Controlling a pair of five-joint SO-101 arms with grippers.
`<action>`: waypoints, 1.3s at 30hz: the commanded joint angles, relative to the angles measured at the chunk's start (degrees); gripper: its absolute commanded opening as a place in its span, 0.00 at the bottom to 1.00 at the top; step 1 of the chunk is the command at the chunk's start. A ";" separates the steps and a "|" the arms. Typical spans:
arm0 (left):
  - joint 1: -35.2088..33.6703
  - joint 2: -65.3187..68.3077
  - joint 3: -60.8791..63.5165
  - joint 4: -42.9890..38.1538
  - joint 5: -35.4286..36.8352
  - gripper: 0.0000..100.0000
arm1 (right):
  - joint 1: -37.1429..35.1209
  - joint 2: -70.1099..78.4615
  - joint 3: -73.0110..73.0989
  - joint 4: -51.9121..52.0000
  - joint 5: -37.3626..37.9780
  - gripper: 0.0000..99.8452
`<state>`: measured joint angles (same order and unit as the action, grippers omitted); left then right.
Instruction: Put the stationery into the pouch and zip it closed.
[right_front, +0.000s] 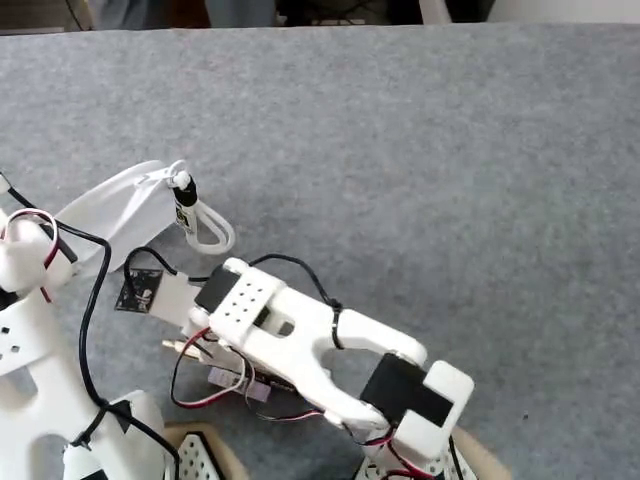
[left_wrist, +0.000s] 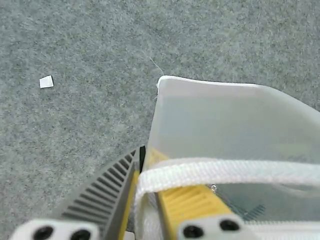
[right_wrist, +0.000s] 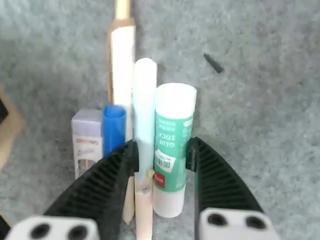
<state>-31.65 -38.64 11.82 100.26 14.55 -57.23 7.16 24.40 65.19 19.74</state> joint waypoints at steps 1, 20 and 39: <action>-0.48 0.88 -0.92 -0.79 0.44 0.03 | -1.05 -0.31 -2.51 -0.09 -0.88 0.17; -0.48 0.62 -0.92 -0.70 0.35 0.03 | 4.84 7.25 -6.55 -5.71 1.67 0.17; -0.48 0.79 -0.92 -0.70 0.35 0.03 | 9.23 16.40 -14.46 -2.99 4.75 0.01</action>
<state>-31.65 -38.64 11.82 100.26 14.73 -49.05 22.81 12.26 61.41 23.52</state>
